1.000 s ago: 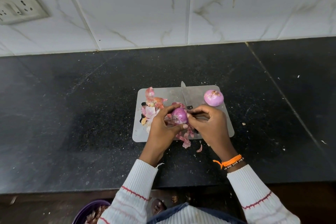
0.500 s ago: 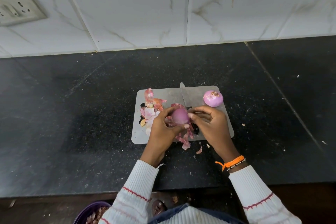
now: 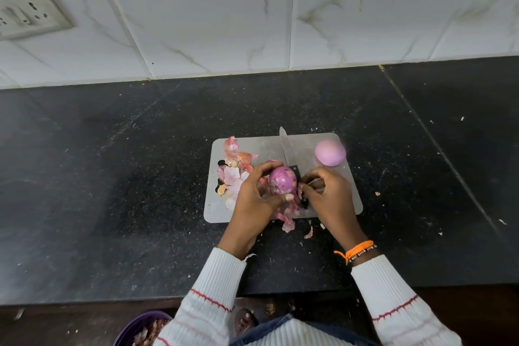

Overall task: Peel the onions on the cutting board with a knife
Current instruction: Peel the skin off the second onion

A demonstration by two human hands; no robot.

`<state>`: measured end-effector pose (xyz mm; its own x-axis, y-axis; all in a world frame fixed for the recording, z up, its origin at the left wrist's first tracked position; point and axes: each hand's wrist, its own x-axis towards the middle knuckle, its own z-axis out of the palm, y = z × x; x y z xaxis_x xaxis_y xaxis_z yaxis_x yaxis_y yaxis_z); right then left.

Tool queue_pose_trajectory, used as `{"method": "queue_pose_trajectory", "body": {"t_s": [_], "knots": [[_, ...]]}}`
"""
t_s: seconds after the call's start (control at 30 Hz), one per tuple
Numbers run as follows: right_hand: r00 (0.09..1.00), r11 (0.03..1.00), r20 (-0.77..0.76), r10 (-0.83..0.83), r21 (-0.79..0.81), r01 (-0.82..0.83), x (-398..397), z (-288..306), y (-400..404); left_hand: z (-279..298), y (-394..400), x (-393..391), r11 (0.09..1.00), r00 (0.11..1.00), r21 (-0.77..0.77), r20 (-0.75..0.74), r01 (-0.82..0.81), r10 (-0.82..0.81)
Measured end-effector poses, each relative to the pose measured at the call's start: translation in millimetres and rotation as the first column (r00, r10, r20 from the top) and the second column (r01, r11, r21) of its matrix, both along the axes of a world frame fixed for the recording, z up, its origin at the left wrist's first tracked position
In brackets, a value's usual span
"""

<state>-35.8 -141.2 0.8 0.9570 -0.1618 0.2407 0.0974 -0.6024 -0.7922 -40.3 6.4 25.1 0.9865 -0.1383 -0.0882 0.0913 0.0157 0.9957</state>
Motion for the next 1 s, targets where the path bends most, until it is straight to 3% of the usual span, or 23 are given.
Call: {"method": "queue_pose_trajectory", "body": {"t_s": [0.23,0.73,1.0], "knots": [[0.998,0.932,-0.038,0.057,0.361,-0.04,-4.3,20.8,7.6,-5.1,-0.1,3.2,0.996,0.997,0.048,0.044,-0.072,0.069],[0.999,0.966,-0.015,0.032,0.256,-0.027,-1.5,22.8,8.2,-5.6,1.5,5.3,0.986,0.994,0.16,0.102,-0.054,0.038],[0.998,0.948,-0.031,0.057,0.315,-0.044,-2.8,24.6,8.7,-6.8,1.8,7.8,0.984,0.993,0.169,0.104,-0.063,0.046]]}}
